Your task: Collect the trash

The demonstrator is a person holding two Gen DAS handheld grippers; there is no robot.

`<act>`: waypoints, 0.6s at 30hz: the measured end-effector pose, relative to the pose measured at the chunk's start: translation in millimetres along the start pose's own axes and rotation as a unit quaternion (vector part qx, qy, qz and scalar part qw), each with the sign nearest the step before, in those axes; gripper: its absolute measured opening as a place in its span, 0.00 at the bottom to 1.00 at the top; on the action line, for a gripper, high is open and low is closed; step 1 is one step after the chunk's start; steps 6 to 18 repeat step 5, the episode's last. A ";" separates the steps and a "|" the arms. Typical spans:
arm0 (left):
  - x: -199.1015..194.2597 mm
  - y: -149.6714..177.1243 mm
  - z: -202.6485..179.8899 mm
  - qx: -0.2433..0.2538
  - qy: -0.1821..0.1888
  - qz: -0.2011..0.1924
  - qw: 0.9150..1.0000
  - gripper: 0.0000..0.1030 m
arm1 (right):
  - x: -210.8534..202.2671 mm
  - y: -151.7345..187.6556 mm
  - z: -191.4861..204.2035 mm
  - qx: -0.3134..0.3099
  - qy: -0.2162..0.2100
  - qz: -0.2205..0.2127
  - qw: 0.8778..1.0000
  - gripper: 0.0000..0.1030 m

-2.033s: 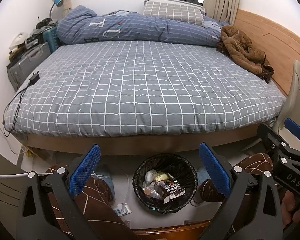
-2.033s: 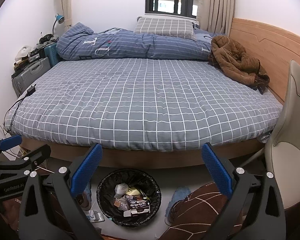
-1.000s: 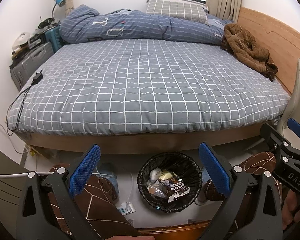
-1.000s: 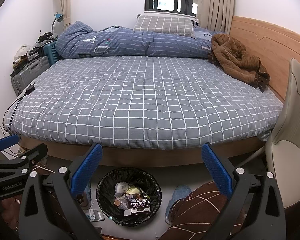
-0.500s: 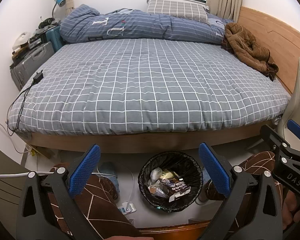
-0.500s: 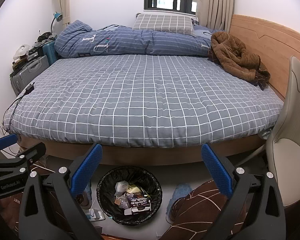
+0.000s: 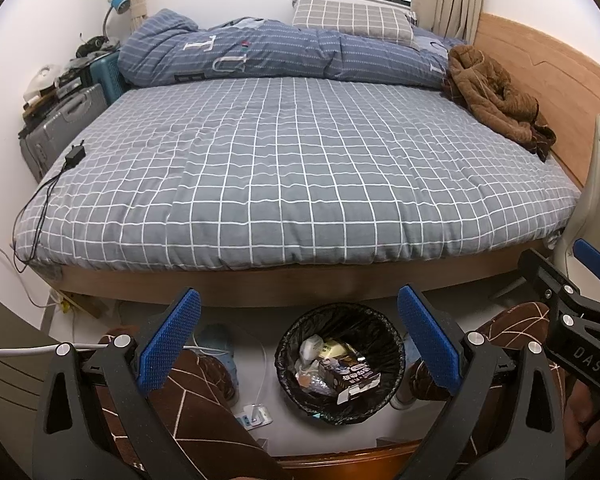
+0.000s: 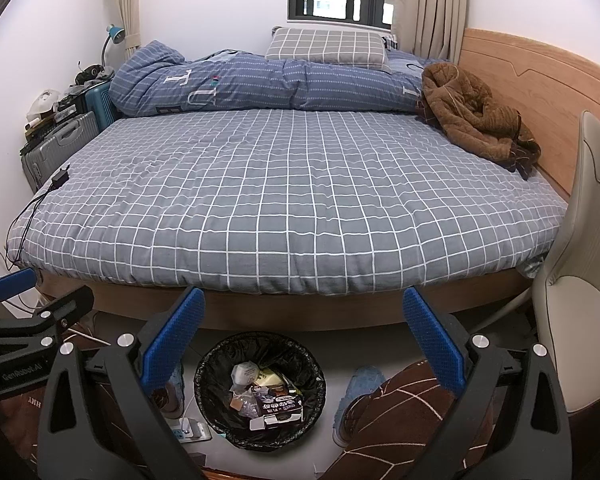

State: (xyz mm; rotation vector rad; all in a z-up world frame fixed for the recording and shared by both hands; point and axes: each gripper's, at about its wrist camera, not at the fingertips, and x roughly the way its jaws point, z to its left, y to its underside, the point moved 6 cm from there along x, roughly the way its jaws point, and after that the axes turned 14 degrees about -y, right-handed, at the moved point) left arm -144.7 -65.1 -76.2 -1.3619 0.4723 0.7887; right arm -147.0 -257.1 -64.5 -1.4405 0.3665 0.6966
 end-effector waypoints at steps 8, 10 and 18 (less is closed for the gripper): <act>1.1 -0.2 -1.7 -0.001 0.006 0.003 1.000 0.94 | 0.0 0.0 -0.2 0.000 0.000 0.000 1.000 0.93; 1.1 -0.2 -1.7 -0.001 0.006 0.003 1.000 0.94 | 0.0 0.0 -0.2 0.000 0.000 0.000 1.000 0.93; 1.1 -0.2 -1.7 -0.001 0.006 0.003 1.000 0.94 | 0.0 0.0 -0.2 0.000 0.000 0.000 1.000 0.93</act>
